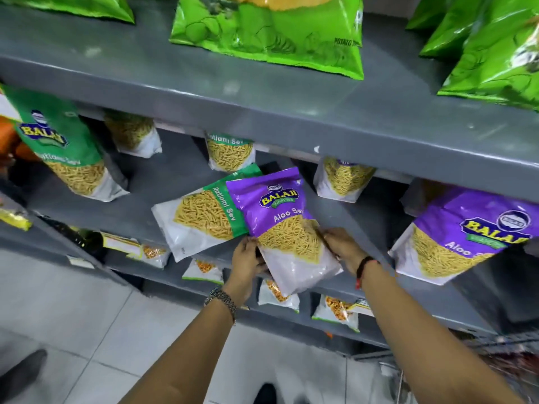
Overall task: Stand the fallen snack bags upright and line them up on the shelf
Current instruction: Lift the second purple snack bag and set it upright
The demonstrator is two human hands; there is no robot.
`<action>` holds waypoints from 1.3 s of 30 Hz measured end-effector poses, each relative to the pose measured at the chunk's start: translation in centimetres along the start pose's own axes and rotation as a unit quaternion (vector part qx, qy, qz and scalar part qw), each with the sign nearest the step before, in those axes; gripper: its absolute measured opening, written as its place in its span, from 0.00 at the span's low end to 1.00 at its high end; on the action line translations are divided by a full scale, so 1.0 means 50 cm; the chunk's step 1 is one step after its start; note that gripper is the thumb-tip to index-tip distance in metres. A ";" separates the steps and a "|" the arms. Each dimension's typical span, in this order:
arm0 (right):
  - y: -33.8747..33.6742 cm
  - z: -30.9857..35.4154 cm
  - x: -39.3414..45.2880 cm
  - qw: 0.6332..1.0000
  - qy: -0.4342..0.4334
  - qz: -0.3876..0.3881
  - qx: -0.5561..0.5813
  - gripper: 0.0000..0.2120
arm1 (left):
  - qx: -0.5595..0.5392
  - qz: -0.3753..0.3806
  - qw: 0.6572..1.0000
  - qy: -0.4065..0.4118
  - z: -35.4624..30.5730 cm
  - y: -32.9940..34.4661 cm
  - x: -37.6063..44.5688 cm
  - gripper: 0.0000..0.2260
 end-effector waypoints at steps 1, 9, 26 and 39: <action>0.008 -0.012 -0.022 1.000 0.009 -0.007 0.006 0.13 | 0.014 0.005 1.000 0.009 -0.005 -0.012 -0.009 0.07; 0.028 -0.042 -0.204 0.988 -0.025 -0.024 0.148 0.10 | 0.080 0.112 0.989 0.049 -0.068 -0.043 -0.098 0.09; -0.100 -0.099 -0.201 0.972 -0.032 -0.171 0.159 0.11 | 0.180 0.209 0.957 0.089 -0.072 0.138 -0.099 0.09; -0.211 -0.116 -0.097 0.954 -0.026 -0.284 0.096 0.10 | 0.289 0.158 0.926 0.184 -0.056 0.244 0.034 0.09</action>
Point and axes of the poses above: each hand's wrist, its own x-axis towards the middle knuckle, its own y-axis out of the palm, z = x × y, the point moved 9 cm from there along x, towards the middle knuckle, and after that the axes turned 15 degrees about -x, right-handed, at the moved point
